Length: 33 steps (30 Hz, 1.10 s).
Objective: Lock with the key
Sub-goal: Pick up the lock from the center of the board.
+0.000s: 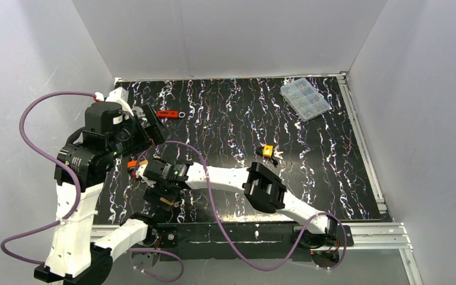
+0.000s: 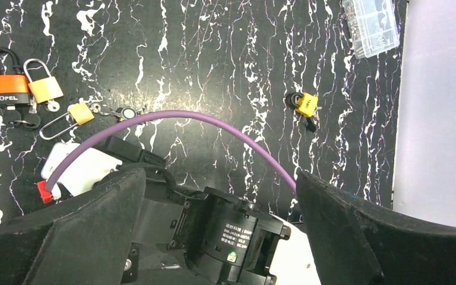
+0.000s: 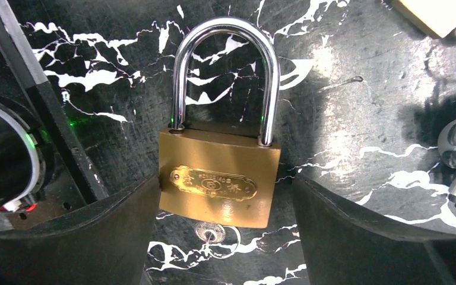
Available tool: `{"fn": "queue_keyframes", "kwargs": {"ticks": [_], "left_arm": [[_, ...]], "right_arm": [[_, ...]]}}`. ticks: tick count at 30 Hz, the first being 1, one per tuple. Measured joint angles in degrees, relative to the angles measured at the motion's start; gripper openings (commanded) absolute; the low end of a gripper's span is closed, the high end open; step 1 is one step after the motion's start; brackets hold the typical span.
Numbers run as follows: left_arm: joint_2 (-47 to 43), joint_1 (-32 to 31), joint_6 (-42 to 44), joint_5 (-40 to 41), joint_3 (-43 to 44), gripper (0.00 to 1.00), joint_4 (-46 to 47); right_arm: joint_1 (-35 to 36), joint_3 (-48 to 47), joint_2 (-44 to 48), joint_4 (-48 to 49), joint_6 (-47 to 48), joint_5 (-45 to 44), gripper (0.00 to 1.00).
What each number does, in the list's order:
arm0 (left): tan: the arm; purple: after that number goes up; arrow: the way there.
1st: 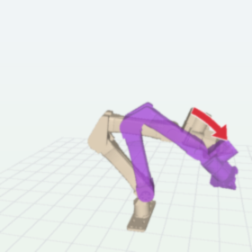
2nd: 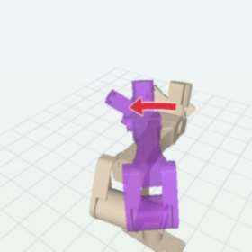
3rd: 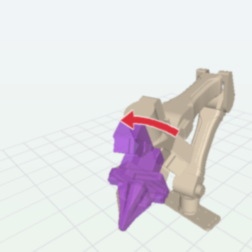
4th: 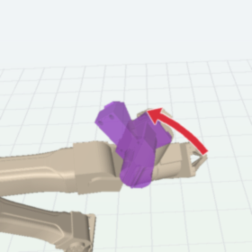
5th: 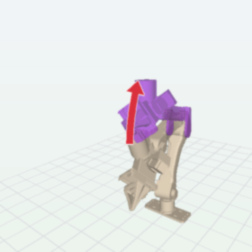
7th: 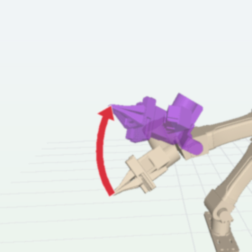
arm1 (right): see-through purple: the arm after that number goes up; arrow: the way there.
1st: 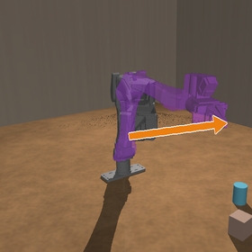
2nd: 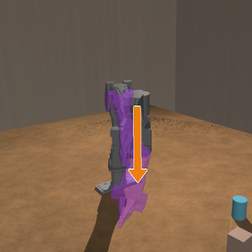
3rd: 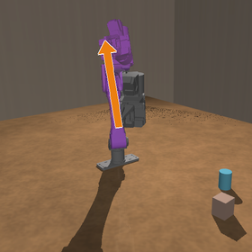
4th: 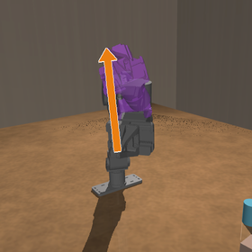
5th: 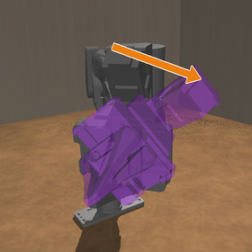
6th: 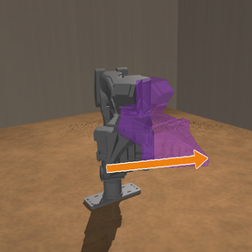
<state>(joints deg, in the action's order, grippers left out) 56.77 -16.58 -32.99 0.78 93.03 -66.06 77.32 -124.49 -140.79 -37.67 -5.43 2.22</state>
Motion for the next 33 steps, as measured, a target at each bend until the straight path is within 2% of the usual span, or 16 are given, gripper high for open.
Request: {"fn": "queue_keyframes", "kwargs": {"ticks": [17, 20, 23, 30, 33], "left_arm": [[-0.37, 0.00, 0.09, -0.17, -1.75, 0.98, 1.03], [-0.44, 0.00, 0.17, -0.20, -1.99, 0.98, 1.40], [-0.66, 0.00, 0.17, -0.20, -2.80, 0.98, 1.70], [-0.72, 0.00, 0.26, -0.20, -4.11, 0.98, 2.45], [-0.70, 0.00, 0.50, -0.20, -5.03, 0.97, 2.82]], "right_arm": [[1.20, -0.28, -0.26, -0.94, 0.11, -3.65, 0.87], [1.46, -0.22, -0.28, -0.98, 0.07, -4.94, 0.84], [1.68, 0.87, -0.02, 0.02, 0.07, -5.88, 0.78], [1.27, 10.40, 4.68, 7.85, -1.05, -6.95, 0.35], [0.70, 15.89, 7.72, 10.93, -1.92, -7.04, 0.32]]}}
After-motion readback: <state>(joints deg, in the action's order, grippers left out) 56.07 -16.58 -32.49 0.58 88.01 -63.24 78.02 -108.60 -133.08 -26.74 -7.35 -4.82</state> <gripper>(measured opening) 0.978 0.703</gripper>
